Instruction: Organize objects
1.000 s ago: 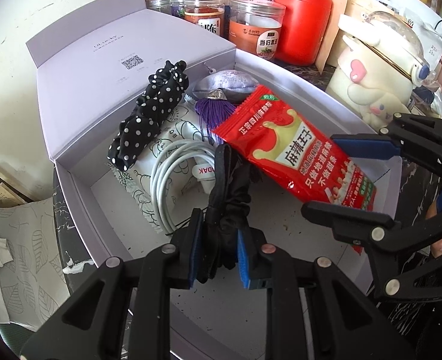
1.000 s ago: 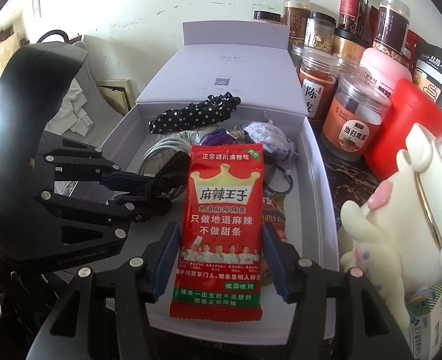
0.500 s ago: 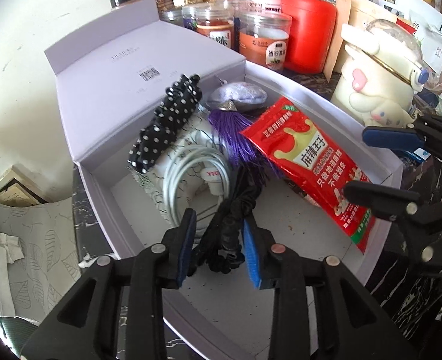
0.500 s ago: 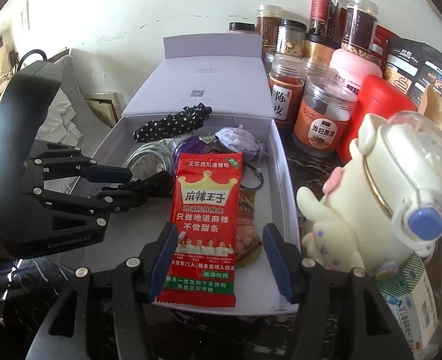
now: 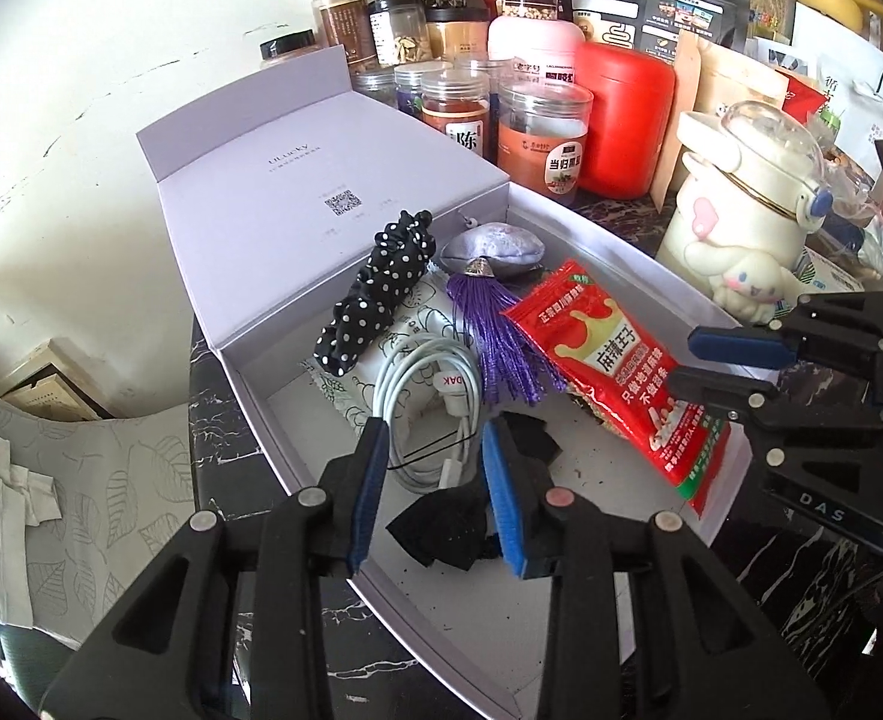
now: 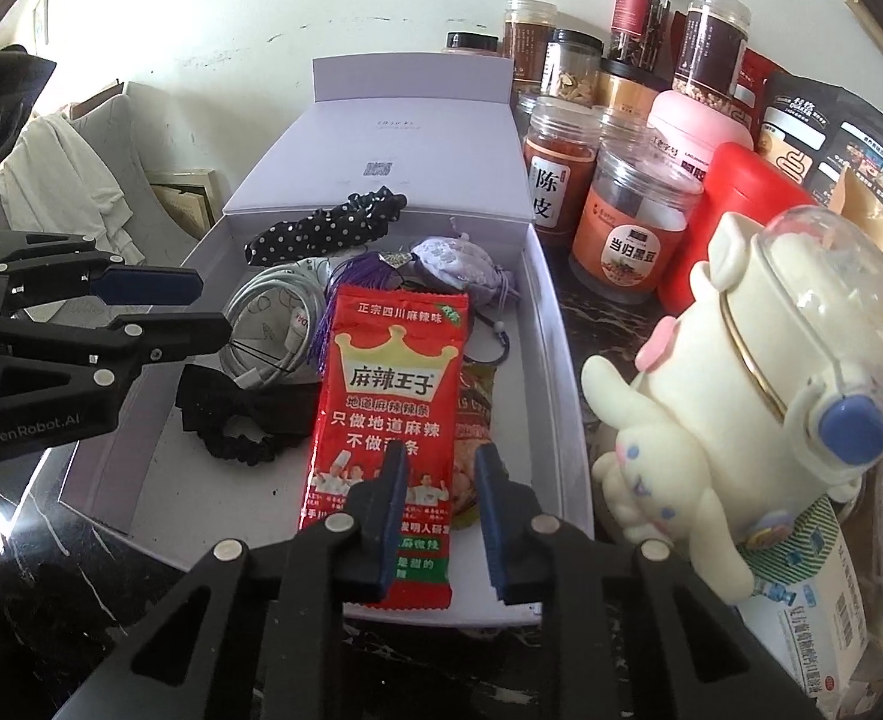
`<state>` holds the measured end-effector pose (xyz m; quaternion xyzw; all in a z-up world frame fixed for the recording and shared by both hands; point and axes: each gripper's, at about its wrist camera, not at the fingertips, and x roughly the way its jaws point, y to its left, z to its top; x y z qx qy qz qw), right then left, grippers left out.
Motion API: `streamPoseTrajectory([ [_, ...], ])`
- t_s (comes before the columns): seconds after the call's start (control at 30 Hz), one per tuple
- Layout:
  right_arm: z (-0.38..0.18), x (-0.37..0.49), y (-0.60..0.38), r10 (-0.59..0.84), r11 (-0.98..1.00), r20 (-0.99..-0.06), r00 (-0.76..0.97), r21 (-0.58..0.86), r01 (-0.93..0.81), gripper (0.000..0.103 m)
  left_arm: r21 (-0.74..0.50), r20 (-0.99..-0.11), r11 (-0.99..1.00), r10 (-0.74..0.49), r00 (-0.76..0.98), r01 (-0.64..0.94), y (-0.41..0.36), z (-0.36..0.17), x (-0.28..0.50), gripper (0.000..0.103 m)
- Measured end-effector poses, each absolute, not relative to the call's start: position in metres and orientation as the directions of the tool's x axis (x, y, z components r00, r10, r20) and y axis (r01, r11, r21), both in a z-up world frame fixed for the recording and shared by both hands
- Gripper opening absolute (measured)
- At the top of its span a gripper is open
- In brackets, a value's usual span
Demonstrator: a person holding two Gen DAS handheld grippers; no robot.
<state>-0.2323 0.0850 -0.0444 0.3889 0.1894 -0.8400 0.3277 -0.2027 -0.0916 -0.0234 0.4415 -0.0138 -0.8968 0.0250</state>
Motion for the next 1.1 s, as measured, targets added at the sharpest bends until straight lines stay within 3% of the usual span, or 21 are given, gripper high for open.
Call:
streamPoseTrajectory([
  [0.67,-0.029,-0.195,0.090,-0.425,-0.698,-0.779,-0.460,-0.041,0.715,0.024,0.033,-0.783,-0.999,-0.051,-0.620,0.040,-0.072,-0.006,-0.162,0.031],
  [0.77,-0.021,-0.188,0.095,-0.430,-0.704,-0.768,-0.475,-0.045,0.709,0.035,0.042,-0.784,-0.998,-0.065,-0.618,0.052,-0.069,-0.001,-0.156,0.036],
  [0.83,-0.015,-0.184,0.100,-0.446,-0.707,-0.754,-0.481,-0.033,0.707,0.056,0.048,-0.784,-0.997,-0.075,-0.616,0.059,-0.067,0.003,-0.152,0.037],
  [1.1,0.014,-0.165,0.115,-0.446,-0.731,-0.707,-0.549,-0.067,0.679,0.067,0.054,-0.752,-0.993,-0.109,-0.650,0.104,-0.063,0.030,-0.132,0.062],
])
